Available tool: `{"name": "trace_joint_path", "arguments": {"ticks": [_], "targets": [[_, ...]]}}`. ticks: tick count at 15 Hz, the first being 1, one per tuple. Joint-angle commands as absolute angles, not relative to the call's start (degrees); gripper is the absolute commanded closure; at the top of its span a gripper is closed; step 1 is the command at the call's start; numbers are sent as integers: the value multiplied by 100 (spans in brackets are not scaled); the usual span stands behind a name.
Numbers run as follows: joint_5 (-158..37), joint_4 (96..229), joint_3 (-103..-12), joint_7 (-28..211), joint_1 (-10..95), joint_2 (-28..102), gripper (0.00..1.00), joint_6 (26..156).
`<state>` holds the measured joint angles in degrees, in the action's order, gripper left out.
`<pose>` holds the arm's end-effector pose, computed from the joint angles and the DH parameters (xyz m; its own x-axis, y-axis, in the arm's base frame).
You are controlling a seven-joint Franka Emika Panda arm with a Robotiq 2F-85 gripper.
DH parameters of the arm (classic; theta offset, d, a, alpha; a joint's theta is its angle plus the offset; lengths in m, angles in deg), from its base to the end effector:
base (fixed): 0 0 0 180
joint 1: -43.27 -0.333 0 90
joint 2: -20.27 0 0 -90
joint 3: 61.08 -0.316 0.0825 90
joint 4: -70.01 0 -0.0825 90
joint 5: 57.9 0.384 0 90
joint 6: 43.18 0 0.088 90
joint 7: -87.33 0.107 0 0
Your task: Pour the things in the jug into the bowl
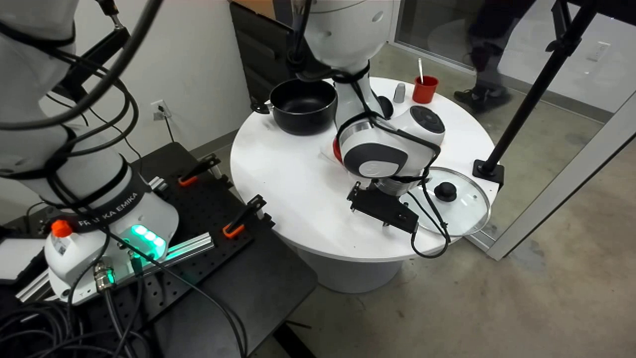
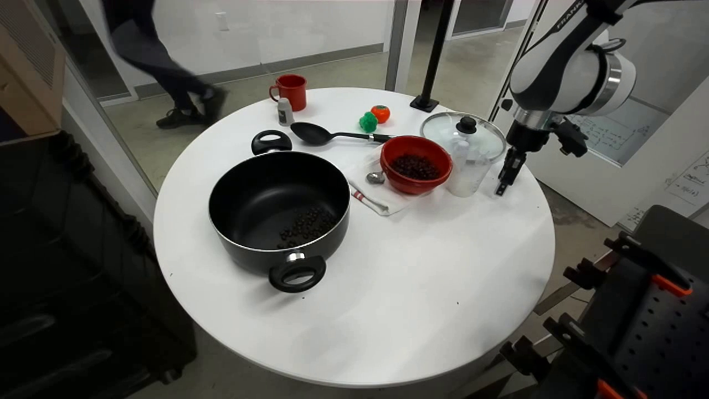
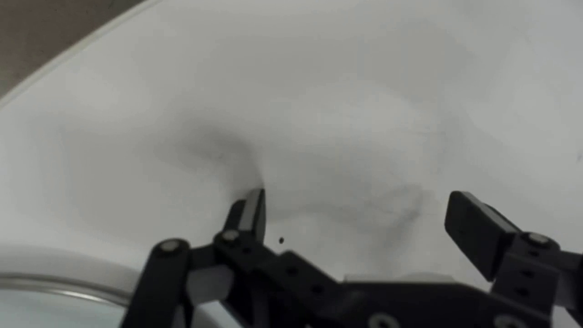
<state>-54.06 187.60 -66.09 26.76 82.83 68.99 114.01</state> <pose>0.4412 -0.3003 0.0078 0.9335 0.3584 -0.0081 0.3511 -0.9188 -0.1801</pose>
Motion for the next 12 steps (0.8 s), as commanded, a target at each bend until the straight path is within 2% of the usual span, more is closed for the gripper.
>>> {"name": "trace_joint_path", "arguments": {"ticks": [1,10,11,12], "targets": [[-5397,19150,-6962,2242,8709,6421,0,11205],[-4597,20433,-7559,1822,9090,4753,0,10784],[-4691,19985,-7299,1875,8868,5287,0,10926],[-4584,20115,-7319,1855,8839,5099,0,10878]]}}
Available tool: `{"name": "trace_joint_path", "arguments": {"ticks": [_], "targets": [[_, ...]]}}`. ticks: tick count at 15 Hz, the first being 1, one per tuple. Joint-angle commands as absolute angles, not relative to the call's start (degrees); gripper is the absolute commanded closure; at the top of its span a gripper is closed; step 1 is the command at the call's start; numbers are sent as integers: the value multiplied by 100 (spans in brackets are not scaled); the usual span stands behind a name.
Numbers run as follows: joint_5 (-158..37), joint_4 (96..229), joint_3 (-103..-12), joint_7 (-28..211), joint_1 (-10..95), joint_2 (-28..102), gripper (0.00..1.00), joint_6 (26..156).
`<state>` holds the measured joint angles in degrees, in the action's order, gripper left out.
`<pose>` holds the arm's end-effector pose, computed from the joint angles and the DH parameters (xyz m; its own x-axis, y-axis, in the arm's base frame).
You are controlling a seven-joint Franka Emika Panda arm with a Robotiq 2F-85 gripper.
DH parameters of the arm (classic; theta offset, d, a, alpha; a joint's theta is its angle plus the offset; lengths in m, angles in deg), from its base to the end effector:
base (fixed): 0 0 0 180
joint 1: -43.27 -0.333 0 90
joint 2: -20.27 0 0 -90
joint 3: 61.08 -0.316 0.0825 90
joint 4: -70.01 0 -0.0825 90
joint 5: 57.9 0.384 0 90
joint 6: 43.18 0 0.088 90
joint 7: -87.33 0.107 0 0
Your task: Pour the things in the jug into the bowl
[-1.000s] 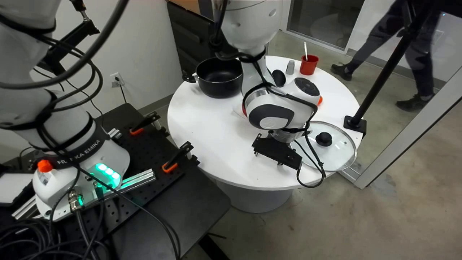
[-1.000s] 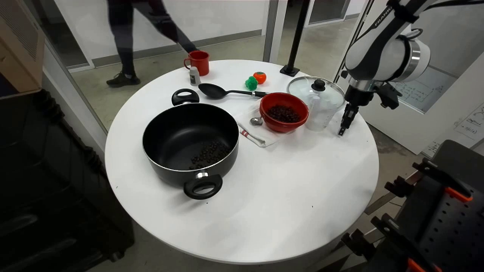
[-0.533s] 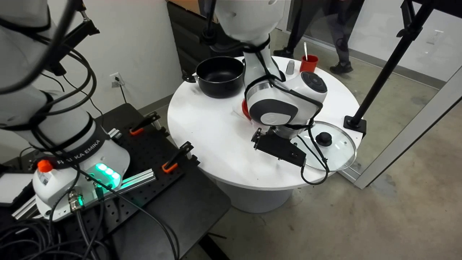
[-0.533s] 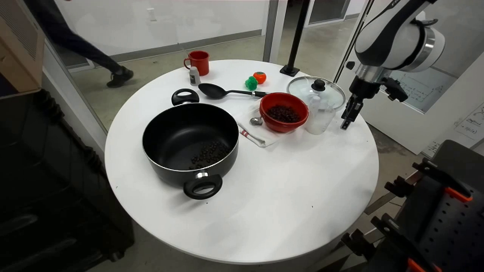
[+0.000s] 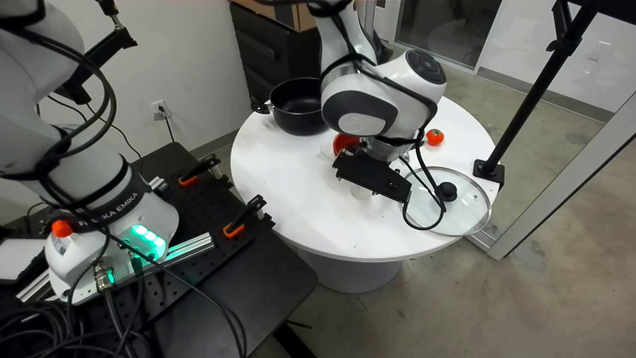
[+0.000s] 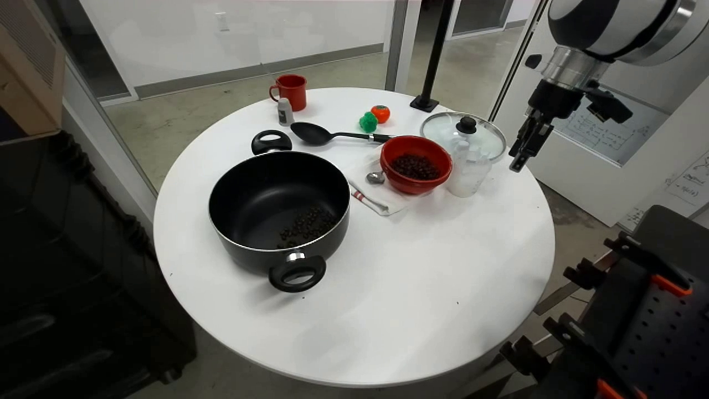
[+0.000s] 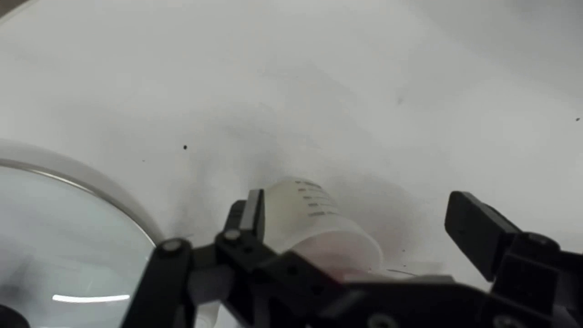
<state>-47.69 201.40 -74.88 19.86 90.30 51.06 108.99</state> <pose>0.4214 -0.2687 0.1085 0.9176 0.3865 0.0924 0.3973 -0.8865 -0.2371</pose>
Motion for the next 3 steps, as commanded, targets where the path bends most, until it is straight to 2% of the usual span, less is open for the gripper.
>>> {"name": "trace_joint_path", "arguments": {"ticks": [1,3], "targets": [[-4529,20214,-7327,1847,8817,4961,0,10847],[-4496,20322,-7325,1842,8799,4834,0,10837]]}}
